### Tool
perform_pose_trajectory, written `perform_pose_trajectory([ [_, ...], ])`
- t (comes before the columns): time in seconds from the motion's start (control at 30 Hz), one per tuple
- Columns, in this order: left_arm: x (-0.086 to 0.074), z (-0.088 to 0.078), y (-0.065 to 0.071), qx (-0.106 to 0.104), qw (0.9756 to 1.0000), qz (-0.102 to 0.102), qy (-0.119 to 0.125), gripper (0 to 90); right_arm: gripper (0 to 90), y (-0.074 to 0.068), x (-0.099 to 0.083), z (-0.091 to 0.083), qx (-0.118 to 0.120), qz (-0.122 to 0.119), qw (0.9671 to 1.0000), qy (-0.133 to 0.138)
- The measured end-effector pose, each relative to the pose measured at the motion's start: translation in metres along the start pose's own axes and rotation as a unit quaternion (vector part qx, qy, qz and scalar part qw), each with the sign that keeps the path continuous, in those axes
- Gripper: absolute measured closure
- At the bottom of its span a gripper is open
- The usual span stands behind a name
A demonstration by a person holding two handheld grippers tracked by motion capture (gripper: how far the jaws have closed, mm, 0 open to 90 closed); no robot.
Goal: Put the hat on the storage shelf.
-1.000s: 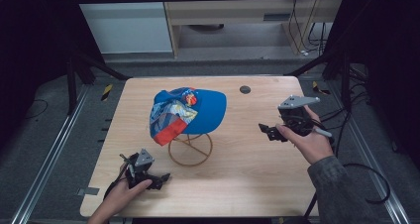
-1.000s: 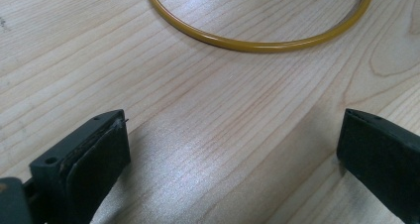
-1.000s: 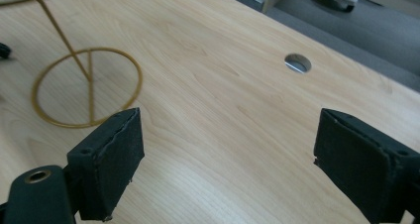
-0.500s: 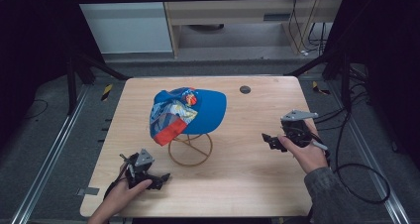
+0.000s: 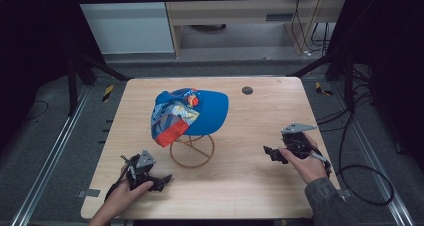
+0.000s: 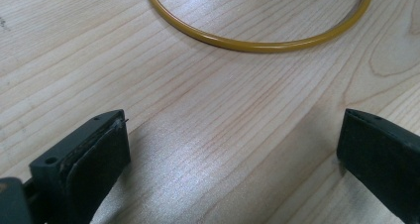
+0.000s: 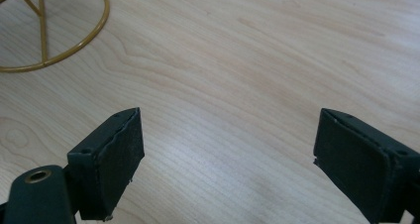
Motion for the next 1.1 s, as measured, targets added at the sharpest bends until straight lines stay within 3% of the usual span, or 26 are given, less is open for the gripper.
perform_pose_trajectory([
  [0.57, 0.0, 0.0, 0.0, 0.0, 1.0, 0.0, 0.0, 0.0, 11.1, -0.013, -0.03, 0.028, 0.023, 0.016, 0.999, -0.034],
  [0.73, 0.0, 0.0, 0.0, 0.001, 1.0, 0.0, 0.0, 0.0, 10.7, -0.015, -0.032, 0.036, 0.019, 0.025, 0.9989, -0.035],
  [0.9, 0.0, 0.0, 0.0, 0.0, 1.0, 0.0, 0.0, 0.0, 9.6, -0.021, -0.036, 0.045, 0.019, 0.018, 0.9985, -0.049],
  [1.1, 0.0, 0.0, 0.0, 0.0, 1.0, 0.0, 0.0, 0.0, 8.9, -0.025, -0.036, 0.051, 0.01, 0.018, 0.999, -0.039],
])
Point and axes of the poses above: each handheld gripper's, and its own axes: z roughly forward along the jaws, x roughly out of its top, y roughly to its right, the point moved 7 cm from there along z, roughly forward along the jaws, and after that the axes turned 6 degrees about -y, right-handed, at the moved point
